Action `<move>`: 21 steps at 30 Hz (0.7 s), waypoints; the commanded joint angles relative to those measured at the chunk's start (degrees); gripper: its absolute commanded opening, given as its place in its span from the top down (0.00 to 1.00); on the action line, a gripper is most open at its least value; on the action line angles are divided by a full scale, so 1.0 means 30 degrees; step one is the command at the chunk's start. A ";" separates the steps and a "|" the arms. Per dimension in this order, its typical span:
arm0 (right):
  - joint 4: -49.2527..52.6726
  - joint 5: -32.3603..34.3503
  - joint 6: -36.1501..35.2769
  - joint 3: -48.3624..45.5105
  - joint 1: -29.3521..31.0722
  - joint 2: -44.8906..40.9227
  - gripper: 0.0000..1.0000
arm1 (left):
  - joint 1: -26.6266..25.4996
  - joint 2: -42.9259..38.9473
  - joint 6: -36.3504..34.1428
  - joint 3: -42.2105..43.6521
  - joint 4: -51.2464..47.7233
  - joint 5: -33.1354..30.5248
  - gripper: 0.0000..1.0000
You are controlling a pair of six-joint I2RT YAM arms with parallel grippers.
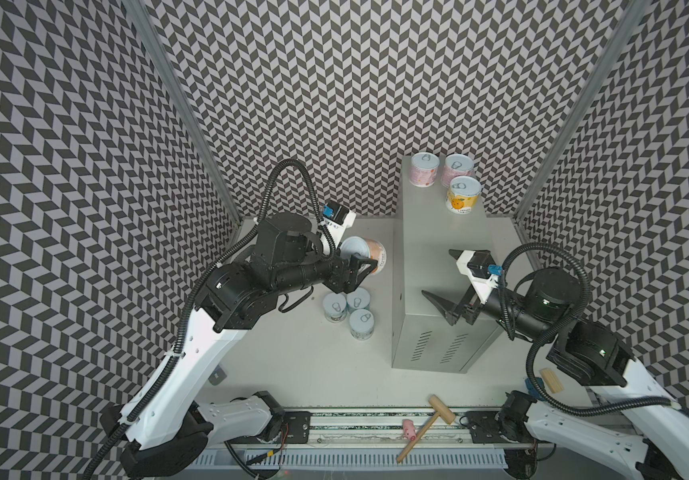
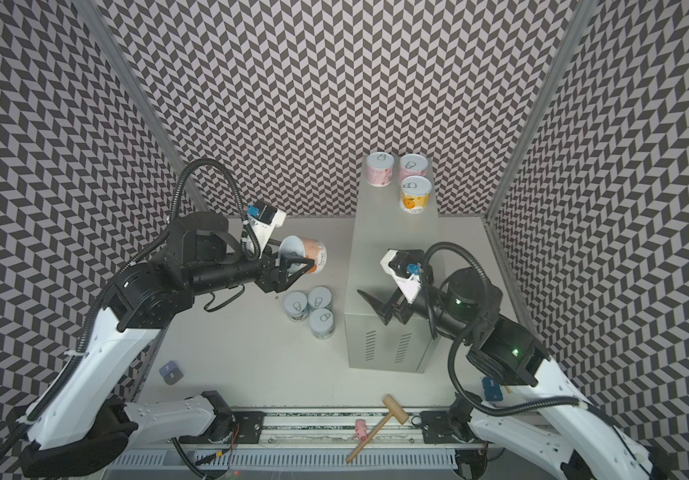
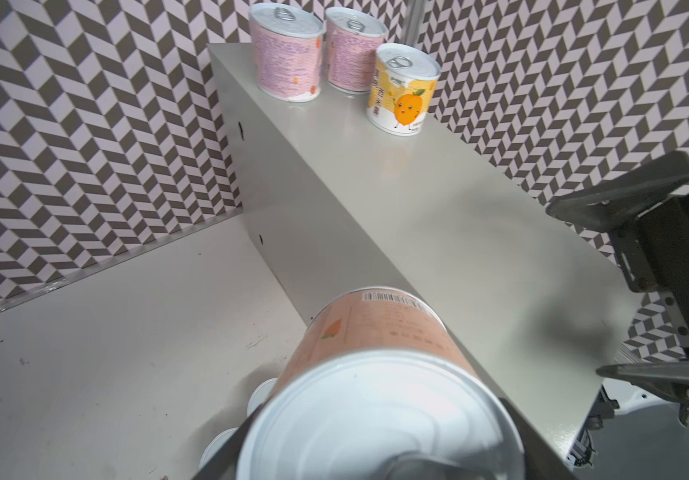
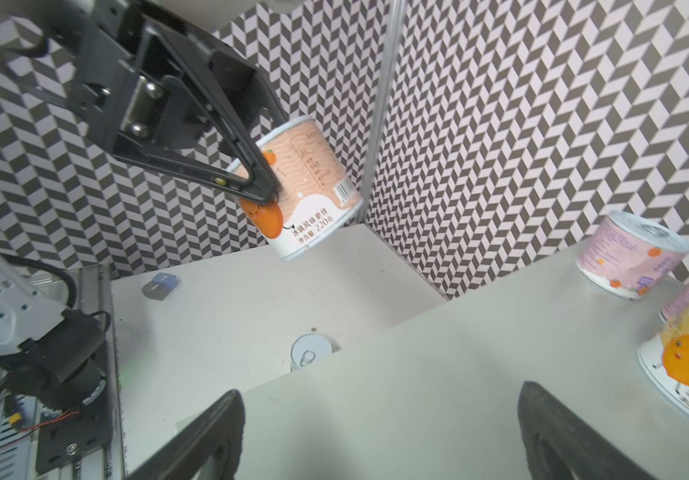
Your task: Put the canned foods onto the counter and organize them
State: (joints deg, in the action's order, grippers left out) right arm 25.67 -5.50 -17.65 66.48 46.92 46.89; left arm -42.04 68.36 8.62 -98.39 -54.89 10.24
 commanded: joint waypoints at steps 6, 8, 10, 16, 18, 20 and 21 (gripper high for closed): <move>-0.1907 -0.0060 -0.2168 0.1317 0.2048 0.1781 0.01 | -0.0457 -0.0353 -0.0527 -0.0606 0.1896 0.1970 0.42; -0.1993 0.0440 -0.2412 0.1677 0.2503 0.2261 0.01 | -0.0466 -0.0260 -0.0611 -0.0688 0.1914 0.2086 0.42; -0.2073 0.0687 -0.2582 0.2127 0.3008 0.2802 0.01 | -0.0489 -0.0220 -0.0618 -0.0690 0.2005 0.2281 0.42; -0.2330 0.2191 -0.2843 0.3188 0.4139 0.4743 0.01 | -0.0599 0.0068 -0.0647 -0.0895 0.1822 0.2286 0.42; -0.2569 0.2932 -0.2928 0.3403 0.4550 0.5360 0.01 | -0.0635 0.0095 -0.0648 -0.1008 0.1774 0.2322 0.43; -0.2761 0.3458 -0.2832 0.3634 0.4692 0.5933 0.01 | -0.0642 0.0051 -0.0648 -0.1071 0.1775 0.2373 0.43; -0.2826 0.3743 -0.2721 0.3781 0.4694 0.6229 0.01 | -0.0663 0.0039 -0.0648 -0.1100 0.1785 0.2360 0.43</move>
State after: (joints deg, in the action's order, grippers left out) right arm 20.62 1.87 -25.19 76.18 60.47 64.05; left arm -43.53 69.34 7.66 -98.50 -54.04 15.99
